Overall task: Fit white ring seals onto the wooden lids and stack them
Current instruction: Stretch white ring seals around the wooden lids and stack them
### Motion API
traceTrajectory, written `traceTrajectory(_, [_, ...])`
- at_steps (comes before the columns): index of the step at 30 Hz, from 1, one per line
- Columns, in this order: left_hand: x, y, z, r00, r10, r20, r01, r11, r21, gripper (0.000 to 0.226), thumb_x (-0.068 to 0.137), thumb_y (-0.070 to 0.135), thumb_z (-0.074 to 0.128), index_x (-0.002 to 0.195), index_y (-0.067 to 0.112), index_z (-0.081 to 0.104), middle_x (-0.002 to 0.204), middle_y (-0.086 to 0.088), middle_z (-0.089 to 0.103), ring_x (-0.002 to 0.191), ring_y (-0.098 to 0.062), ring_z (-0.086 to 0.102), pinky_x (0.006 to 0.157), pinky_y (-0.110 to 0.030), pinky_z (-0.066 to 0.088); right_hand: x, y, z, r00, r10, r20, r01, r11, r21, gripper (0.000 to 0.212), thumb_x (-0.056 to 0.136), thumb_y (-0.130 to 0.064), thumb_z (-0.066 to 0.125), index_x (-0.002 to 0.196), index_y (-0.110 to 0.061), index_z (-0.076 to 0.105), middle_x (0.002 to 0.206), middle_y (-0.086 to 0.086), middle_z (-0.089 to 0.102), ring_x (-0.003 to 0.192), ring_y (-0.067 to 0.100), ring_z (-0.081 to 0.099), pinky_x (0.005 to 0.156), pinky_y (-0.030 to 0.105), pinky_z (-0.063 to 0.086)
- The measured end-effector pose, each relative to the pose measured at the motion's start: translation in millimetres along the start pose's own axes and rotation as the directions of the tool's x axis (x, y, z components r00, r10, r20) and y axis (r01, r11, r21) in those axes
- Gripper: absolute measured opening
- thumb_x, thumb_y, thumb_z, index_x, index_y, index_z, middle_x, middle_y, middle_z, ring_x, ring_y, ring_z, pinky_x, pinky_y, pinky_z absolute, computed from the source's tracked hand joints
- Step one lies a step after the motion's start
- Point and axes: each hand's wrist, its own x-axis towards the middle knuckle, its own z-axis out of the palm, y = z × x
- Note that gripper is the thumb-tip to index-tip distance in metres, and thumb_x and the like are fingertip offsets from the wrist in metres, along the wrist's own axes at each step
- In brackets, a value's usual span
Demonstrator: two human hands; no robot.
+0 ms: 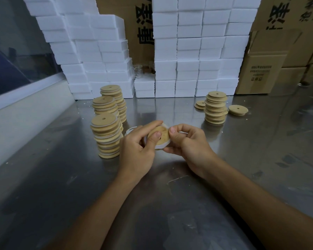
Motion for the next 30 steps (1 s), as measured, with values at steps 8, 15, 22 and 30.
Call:
traceTrajectory(8, [0,-4,-6,0.986,-0.095,0.138,0.080,0.991,0.112,0.032,0.081,0.037,0.067,0.111,0.028,0.064,0.092,0.006,0.069,0.085,-0.012,0.067,0.073,-0.039,0.057,1,-3,-10,0.931,-0.350,0.103,0.350,0.777,-0.524,0.007,0.093,0.002,0.060,0.087,-0.001,0.061,0.075,0.012,0.071,0.072,0.024,0.072,0.070,0.040,0.062])
traceTrajectory(15, [2,-4,-5,0.970,-0.186,0.154,0.179,0.982,0.058,0.012,0.081,0.011,0.077,0.089,0.015,0.068,0.081,-0.002,0.071,0.078,-0.021,0.069,0.074,-0.049,0.058,1,1,-8,0.848,-0.491,0.198,0.497,0.606,-0.621,0.005,0.093,-0.011,0.065,0.091,-0.007,0.062,0.080,-0.004,0.069,0.077,0.009,0.068,0.068,0.028,0.057])
traceTrajectory(22, [2,0,-4,0.965,-0.242,0.103,0.251,0.964,-0.083,0.021,0.078,0.004,0.079,0.081,0.019,0.065,0.082,-0.001,0.073,0.078,-0.013,0.072,0.072,-0.028,0.058,0,2,-2,0.948,-0.319,0.003,0.306,0.906,-0.293,0.012,0.087,-0.013,0.068,0.081,-0.006,0.062,0.078,0.011,0.072,0.074,0.027,0.071,0.069,0.054,0.060])
traceTrajectory(30, [1,1,-1,0.917,-0.375,0.133,0.398,0.875,-0.277,0.017,0.079,0.000,0.076,0.084,0.014,0.067,0.085,-0.004,0.076,0.080,-0.015,0.073,0.072,-0.025,0.058,4,-7,-9,0.953,-0.298,0.048,0.297,0.898,-0.326,0.011,0.090,-0.003,0.064,0.080,-0.005,0.060,0.064,0.002,0.070,0.065,0.021,0.071,0.061,0.043,0.062])
